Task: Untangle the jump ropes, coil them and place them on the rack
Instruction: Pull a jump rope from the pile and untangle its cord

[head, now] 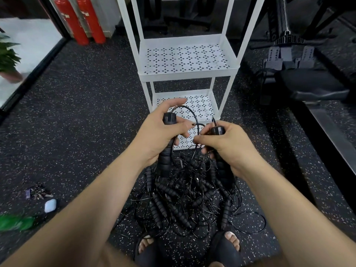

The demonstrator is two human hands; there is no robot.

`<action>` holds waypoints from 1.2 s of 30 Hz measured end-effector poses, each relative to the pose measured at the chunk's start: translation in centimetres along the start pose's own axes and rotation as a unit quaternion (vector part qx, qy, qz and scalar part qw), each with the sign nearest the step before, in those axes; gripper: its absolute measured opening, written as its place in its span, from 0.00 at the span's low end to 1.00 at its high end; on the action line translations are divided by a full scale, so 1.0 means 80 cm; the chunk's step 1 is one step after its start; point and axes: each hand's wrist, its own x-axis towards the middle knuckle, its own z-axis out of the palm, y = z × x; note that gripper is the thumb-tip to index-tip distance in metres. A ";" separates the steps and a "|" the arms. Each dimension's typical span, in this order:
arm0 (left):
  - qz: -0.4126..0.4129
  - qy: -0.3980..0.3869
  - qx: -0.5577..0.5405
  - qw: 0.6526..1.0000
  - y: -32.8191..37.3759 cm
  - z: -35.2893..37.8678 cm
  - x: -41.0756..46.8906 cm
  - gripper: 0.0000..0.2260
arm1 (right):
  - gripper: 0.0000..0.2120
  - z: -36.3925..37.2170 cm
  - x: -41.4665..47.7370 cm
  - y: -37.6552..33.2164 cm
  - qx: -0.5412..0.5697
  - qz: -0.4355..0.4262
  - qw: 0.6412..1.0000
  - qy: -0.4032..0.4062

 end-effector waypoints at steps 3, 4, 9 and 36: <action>0.016 -0.006 0.057 0.998 -0.004 -0.003 0.003 0.29 | 0.09 0.002 -0.001 0.000 0.044 0.004 0.999 0.007; 0.023 -0.008 0.080 0.997 -0.006 -0.006 0.004 0.30 | 0.07 0.000 -0.001 -0.002 0.069 0.010 0.998 0.002; 0.068 0.015 0.241 0.968 -0.011 -0.019 0.006 0.33 | 0.07 -0.010 0.001 -0.011 0.133 0.027 0.991 -0.017; -0.008 0.111 0.175 0.978 -0.035 -0.035 0.023 0.14 | 0.05 -0.033 -0.013 -0.021 -0.044 -0.037 0.996 -0.071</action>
